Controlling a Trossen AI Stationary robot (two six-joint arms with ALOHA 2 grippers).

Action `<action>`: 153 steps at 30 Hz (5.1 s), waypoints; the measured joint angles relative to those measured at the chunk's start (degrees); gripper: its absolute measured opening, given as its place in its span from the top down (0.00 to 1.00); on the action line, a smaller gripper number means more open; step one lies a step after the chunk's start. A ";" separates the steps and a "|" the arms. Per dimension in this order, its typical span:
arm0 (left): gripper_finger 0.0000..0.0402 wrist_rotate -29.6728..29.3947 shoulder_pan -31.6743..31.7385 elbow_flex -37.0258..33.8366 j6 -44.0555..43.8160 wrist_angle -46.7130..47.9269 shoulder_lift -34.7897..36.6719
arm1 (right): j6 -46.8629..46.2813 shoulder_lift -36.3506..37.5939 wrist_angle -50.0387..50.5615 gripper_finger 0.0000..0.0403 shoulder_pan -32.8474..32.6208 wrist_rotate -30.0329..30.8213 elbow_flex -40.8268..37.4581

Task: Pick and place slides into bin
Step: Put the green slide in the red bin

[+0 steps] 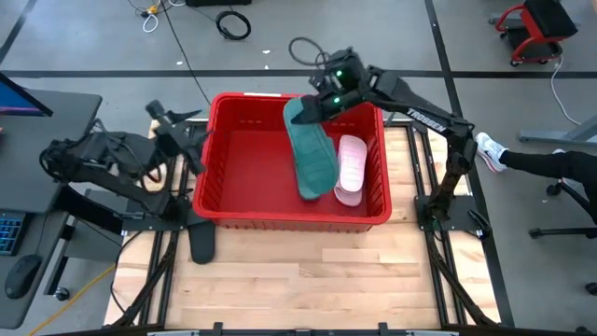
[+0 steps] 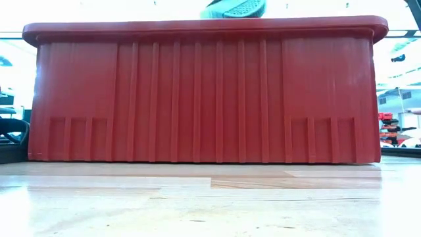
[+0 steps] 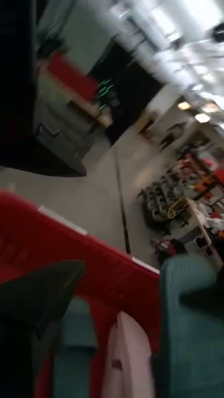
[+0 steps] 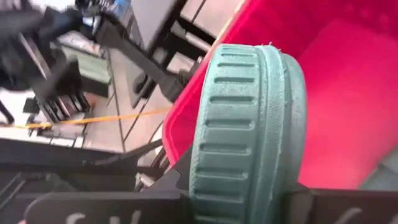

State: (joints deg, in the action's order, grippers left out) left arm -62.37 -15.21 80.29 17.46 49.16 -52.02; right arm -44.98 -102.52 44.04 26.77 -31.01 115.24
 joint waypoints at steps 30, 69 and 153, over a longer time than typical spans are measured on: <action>0.57 0.59 -0.01 0.00 -19.35 13.75 3.71 | -6.46 -0.02 -38.99 0.85 3.14 9.38 -37.98; 0.59 5.77 -0.03 -0.01 -29.88 13.69 3.64 | -10.26 -5.60 -49.30 0.82 7.73 3.72 -49.42; 0.72 3.84 2.68 -0.04 -27.29 3.15 -4.60 | 56.89 -31.82 12.34 0.36 -9.36 38.86 2.40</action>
State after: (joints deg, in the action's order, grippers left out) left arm -58.53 -12.53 80.25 -9.82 52.31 -56.62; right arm 11.91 -134.34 56.38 17.41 7.85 117.64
